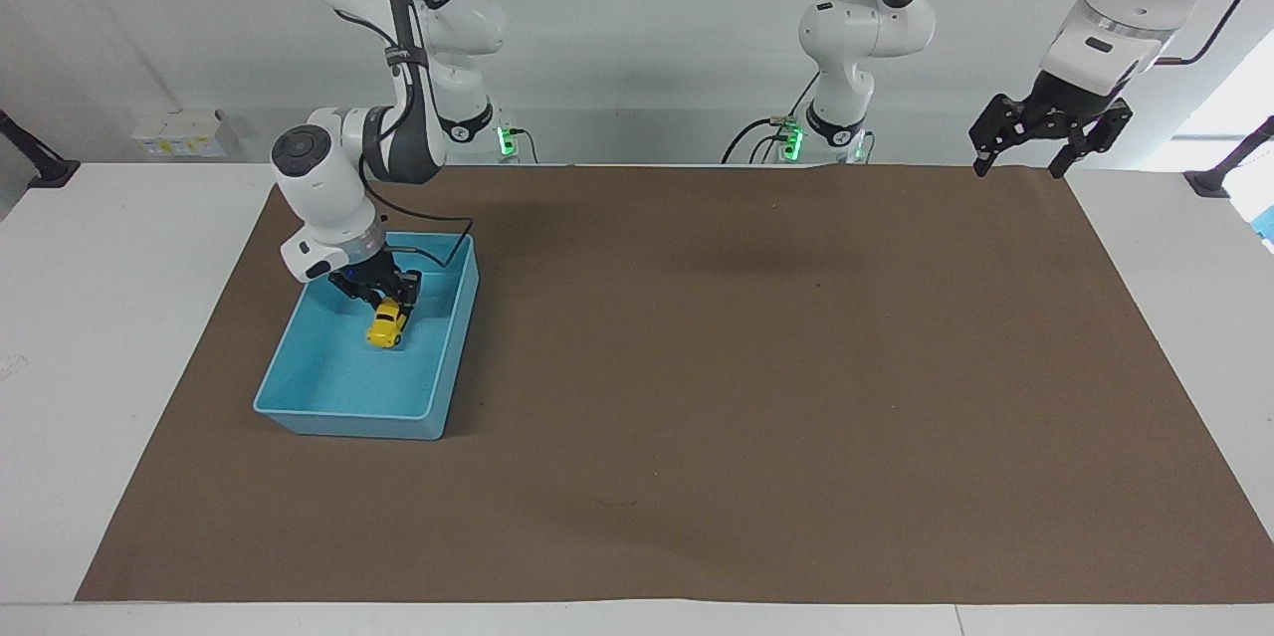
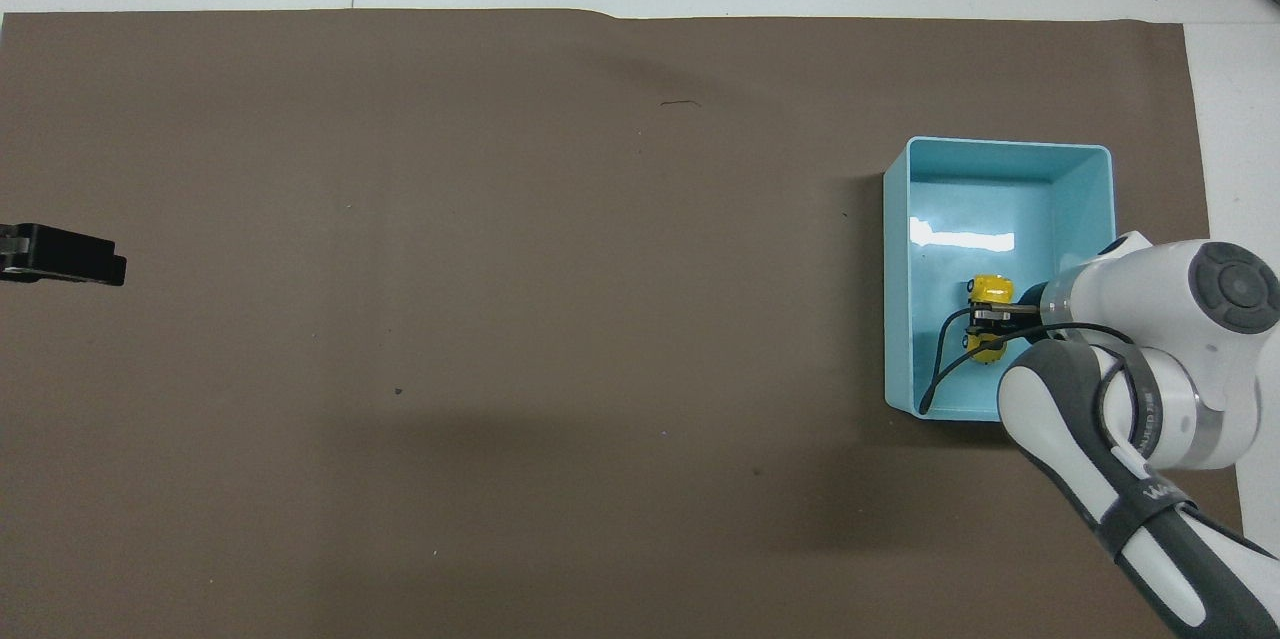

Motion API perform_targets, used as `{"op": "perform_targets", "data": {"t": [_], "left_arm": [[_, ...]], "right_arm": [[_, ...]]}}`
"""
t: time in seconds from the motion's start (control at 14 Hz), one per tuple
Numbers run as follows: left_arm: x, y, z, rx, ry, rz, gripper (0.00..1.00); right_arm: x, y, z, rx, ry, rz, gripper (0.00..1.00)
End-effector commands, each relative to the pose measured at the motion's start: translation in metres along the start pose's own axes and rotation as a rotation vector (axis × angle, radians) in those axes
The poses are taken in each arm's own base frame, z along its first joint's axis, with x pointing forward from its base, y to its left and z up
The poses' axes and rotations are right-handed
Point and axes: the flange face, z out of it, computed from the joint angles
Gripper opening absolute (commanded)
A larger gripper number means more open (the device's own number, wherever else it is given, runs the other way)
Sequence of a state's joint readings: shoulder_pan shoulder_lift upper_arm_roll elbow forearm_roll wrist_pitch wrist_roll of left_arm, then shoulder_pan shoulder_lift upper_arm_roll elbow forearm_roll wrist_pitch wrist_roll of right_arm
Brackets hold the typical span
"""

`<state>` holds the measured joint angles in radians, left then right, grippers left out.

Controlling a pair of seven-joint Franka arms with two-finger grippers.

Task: Wind up and store yellow beetle car
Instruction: 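Lower the yellow car into the blue bin and open the right gripper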

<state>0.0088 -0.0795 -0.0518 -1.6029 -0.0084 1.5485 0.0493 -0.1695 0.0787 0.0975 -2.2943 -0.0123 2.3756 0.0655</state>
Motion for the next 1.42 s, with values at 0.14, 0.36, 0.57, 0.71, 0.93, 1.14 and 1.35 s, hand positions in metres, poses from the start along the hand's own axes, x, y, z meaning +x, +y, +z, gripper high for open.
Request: {"op": "perform_targets", "data": {"t": [0.14,0.36,0.57,0.71,0.93,1.14,1.35], "left_arm": [[-0.006,-0.003,-0.003,0.004,-0.007,0.004,1.0],[-0.006,-0.004,-0.003,0.004,-0.007,0.003,1.0],[-0.007,-0.019,-0.003,0.004,-0.007,-0.026,1.0],[-0.01,-0.04,-0.003,0.005,-0.008,-0.066,1.0],[-0.01,-0.044,-0.003,0.005,-0.008,-0.074,1.0],[-0.009,-0.032,-0.003,0.005,-0.009,-0.051,1.0],[-0.009,-0.033,-0.003,0.005,-0.009,-0.052,1.0]], "right_arm": [[-0.001,0.007,0.011,0.008,0.01,-0.009,0.0],[-0.001,0.006,0.008,0.007,0.011,-0.024,1.0],[0.002,-0.006,-0.013,0.004,0.016,-0.038,1.0],[0.013,-0.012,-0.04,0.003,0.023,-0.048,1.0],[0.028,-0.015,-0.076,-0.013,0.014,-0.063,1.0],[0.039,-0.025,-0.109,-0.037,0.005,-0.077,1.0],[0.04,-0.058,-0.141,-0.054,-0.023,-0.038,1.0]]}}
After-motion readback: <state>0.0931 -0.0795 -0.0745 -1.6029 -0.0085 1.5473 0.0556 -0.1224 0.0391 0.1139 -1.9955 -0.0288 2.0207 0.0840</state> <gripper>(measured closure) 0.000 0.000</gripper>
